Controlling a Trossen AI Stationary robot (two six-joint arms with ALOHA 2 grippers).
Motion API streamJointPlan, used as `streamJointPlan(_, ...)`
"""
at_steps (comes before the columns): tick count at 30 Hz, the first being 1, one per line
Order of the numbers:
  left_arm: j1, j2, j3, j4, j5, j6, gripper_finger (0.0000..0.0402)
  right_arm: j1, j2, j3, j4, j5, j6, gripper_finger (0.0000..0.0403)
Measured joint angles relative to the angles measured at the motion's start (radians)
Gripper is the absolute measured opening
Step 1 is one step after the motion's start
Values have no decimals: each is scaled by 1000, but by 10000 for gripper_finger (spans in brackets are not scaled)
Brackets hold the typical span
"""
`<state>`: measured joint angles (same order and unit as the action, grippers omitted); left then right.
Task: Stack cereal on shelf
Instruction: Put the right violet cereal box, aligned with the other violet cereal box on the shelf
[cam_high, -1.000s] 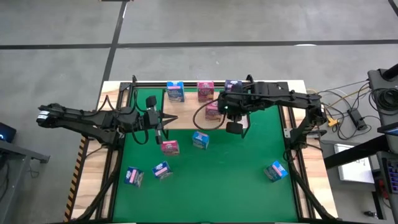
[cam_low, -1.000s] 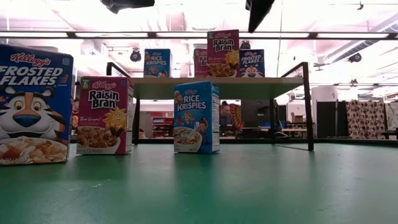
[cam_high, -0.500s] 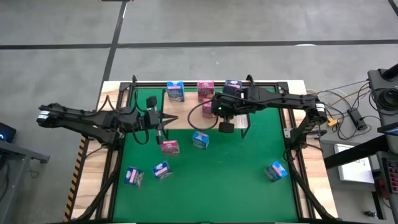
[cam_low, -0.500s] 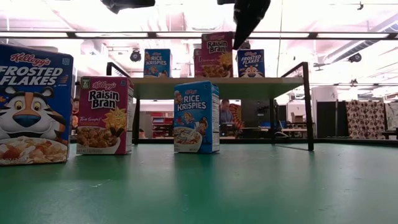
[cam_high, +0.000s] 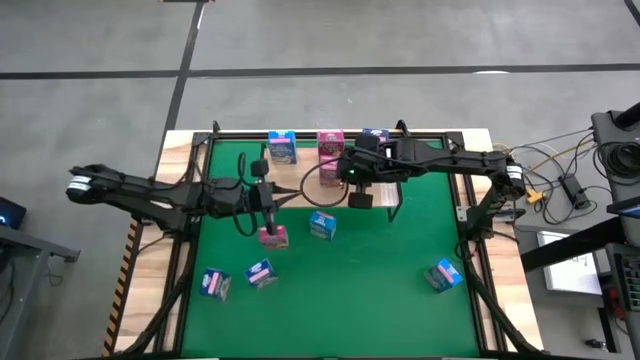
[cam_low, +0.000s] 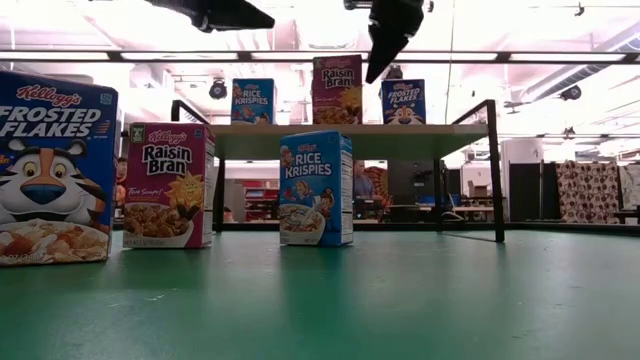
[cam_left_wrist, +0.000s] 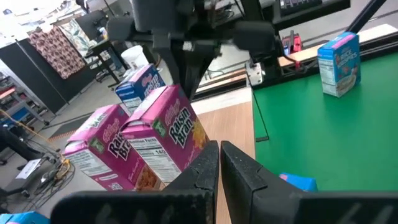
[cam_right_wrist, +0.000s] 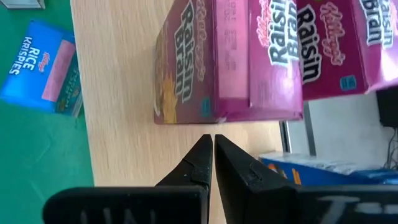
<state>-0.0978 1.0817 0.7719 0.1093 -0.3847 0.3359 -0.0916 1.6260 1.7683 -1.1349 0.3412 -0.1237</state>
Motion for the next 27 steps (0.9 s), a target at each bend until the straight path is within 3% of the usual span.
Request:
streamJointPlan(6, 25, 47, 0, 14, -1, 0, 0, 10, -39, -19, -56, 0, 60, 9)
streamJointPlan(11, 52, 93, 0, 38, -2, 0, 0, 30, -86, -111, -13, -2, 72, 9)
streamJointPlan(21, 102, 154, 0, 82, -2, 0, 0, 39, -226, -463, 439, -10, 10, 9)
streamJointPlan(27, 122, 171, 0, 92, -2, -1, 0, 40, -264, -602, 681, -55, -32, 9)
